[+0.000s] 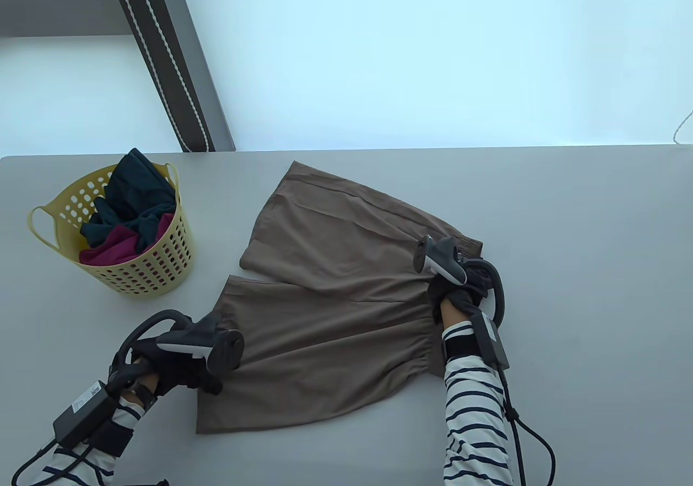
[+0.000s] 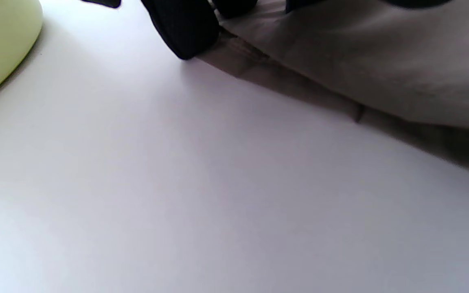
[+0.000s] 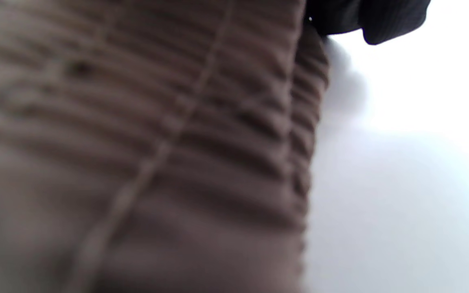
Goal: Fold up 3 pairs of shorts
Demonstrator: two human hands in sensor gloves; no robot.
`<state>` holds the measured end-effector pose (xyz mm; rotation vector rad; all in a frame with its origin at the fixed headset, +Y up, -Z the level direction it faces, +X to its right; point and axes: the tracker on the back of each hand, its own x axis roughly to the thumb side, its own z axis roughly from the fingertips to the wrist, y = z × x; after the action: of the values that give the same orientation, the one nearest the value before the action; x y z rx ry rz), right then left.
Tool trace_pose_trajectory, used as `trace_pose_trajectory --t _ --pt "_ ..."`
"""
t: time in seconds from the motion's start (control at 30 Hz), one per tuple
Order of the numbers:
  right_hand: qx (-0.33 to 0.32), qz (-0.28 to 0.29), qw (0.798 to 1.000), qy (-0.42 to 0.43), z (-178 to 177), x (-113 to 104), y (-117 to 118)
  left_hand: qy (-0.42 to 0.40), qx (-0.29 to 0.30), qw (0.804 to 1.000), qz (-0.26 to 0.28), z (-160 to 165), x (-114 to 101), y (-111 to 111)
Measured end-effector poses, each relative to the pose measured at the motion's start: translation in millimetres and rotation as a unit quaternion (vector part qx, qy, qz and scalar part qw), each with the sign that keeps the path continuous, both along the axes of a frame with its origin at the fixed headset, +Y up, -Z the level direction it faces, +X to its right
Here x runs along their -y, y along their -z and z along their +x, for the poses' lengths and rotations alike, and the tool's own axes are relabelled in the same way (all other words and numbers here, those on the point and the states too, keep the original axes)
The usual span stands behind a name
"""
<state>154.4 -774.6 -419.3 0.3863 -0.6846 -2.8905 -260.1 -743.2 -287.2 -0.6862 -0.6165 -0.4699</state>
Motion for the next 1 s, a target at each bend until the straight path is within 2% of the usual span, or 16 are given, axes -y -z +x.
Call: trace_pose_trajectory --t 0.03,0.13,0.23,0.3,0.37,0.43,0.47,0.53,0.57,0.6,0.63,0.67,0.83,0.9,0.93,1.0 --pt "-0.008 0.003 1.0 0.003 3 0 -1 0.001 0.001 1.0 0.001 -1 1 0" --pt "-0.032 -0.016 0.996 0.083 14 -7 -10 -0.01 -0.008 1.0 -0.005 -5 3 0" --pt "-0.086 0.072 0.979 0.169 22 -30 -32 -0.017 -0.011 1.0 -0.008 -7 4 2" --pt "-0.134 0.073 0.968 0.199 21 -44 -51 -0.018 -0.01 1.0 -0.008 -6 4 3" --pt "-0.2 0.03 0.956 0.212 12 -54 -85 -0.021 -0.01 1.0 -0.007 -6 5 4" --pt "-0.266 -0.033 0.943 0.194 0 -53 -118 -0.026 -0.013 1.0 -0.01 -7 5 5" --pt "-0.299 -0.072 0.935 0.175 -8 -48 -135 -0.027 -0.013 0.999 -0.01 -7 5 5" --pt "-0.336 -0.112 0.925 0.137 -17 -36 -157 -0.028 -0.013 0.999 -0.009 -7 5 5" --pt "-0.36 -0.146 0.915 0.109 -22 -23 -170 -0.029 -0.013 0.999 -0.009 -7 5 5" --pt "-0.368 -0.151 0.915 0.069 -25 -16 -178 -0.029 -0.013 0.999 -0.009 -7 5 5" --pt "-0.399 -0.088 0.913 0.004 -29 -17 -186 -0.031 -0.013 0.999 -0.009 -7 5 5" --pt "-0.408 -0.063 0.911 -0.013 -30 -17 -187 -0.031 -0.014 0.999 -0.009 -7 5 5" --pt "-0.397 0.0 0.918 -0.002 -29 -17 -188 -0.032 -0.006 0.999 0.022 -8 5 3" --pt "-0.398 0.043 0.916 -0.005 -29 -18 -188 -0.029 0.003 0.995 0.096 -8 6 2" --pt "-0.403 0.059 0.913 -0.013 -29 -19 -189 0.004 0.001 0.99 0.143 -8 11 3" --pt "-0.403 0.081 0.911 -0.023 -29 -20 -188 0.057 0.028 0.98 0.19 -7 17 3"
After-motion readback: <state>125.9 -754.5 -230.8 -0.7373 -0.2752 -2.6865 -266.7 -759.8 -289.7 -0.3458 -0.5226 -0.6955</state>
